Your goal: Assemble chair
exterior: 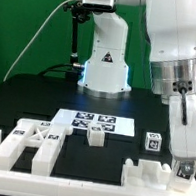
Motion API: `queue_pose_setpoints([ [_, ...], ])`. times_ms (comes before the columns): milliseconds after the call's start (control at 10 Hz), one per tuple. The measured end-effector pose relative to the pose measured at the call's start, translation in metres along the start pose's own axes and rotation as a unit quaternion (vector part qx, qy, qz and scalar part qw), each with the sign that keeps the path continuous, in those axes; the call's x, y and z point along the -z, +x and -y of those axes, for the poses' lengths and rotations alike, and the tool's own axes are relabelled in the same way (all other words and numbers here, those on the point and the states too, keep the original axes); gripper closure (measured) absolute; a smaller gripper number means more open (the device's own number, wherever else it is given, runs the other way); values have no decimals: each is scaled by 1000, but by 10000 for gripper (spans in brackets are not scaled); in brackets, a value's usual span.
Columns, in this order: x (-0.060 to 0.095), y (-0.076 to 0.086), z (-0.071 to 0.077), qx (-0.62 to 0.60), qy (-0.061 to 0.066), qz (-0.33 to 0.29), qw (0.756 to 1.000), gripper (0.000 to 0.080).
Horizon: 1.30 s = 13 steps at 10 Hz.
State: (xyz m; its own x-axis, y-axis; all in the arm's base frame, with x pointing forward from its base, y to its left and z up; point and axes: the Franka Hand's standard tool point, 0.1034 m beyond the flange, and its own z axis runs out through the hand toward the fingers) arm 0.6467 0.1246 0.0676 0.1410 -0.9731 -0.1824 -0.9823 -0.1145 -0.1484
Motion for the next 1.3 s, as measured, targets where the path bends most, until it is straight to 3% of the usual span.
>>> queue_pose_setpoints([
  [100,2,3,-1,118,-12,3,993,437],
  [200,4,0,0,199,-23,-2,980,234],
  [300,4,-4,-1,264,-27,-6,964,175],
  [500,3,0,-2,345,-28,-5,938,158],
  [600,3,2,-2,423,-33,-8,905,151],
  [700,3,5,1,546,-48,-34,836,151],
  [800,2,2,4,581,-47,-49,811,151],
  [900,2,2,4,547,-43,-45,835,151],
  [1000,2,2,4,542,-42,-46,838,230],
  [1100,2,1,4,499,-38,-46,865,431],
  [1200,2,1,3,449,-34,-46,892,431],
  [1300,1,3,3,410,-33,-47,910,505],
])
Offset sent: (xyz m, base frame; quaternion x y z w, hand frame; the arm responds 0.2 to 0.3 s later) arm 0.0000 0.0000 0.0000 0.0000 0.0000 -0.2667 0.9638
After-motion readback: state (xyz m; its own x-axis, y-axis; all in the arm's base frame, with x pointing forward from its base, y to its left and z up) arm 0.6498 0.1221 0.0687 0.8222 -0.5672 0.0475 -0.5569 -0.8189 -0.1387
